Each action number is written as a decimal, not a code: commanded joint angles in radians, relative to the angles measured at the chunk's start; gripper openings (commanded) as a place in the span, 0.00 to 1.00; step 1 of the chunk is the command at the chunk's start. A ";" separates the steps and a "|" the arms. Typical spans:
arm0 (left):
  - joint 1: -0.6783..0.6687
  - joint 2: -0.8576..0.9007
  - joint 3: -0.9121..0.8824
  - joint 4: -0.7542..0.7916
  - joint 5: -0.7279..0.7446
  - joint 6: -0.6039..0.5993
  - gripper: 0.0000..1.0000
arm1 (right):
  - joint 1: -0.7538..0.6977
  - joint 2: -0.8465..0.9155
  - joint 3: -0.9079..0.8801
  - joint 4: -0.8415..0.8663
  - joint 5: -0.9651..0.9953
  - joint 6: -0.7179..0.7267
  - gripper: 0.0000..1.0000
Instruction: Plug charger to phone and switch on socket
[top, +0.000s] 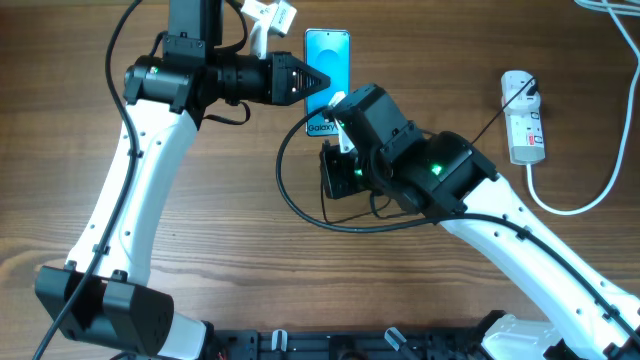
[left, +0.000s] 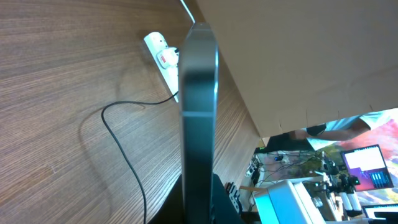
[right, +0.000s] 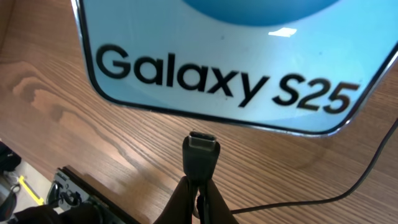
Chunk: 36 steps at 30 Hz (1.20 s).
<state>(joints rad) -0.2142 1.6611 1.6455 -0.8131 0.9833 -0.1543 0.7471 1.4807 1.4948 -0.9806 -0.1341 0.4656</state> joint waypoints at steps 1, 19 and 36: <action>0.005 -0.010 0.006 0.013 0.046 0.023 0.04 | -0.003 -0.018 0.024 0.000 -0.016 -0.020 0.04; 0.005 -0.010 0.006 0.003 0.079 0.047 0.04 | -0.003 -0.018 0.024 -0.002 0.044 -0.021 0.04; 0.005 -0.010 0.006 -0.003 0.079 0.072 0.04 | -0.003 -0.019 0.024 0.000 0.043 -0.021 0.04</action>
<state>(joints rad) -0.2142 1.6611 1.6455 -0.8185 1.0199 -0.1089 0.7471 1.4807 1.4948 -0.9829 -0.1070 0.4656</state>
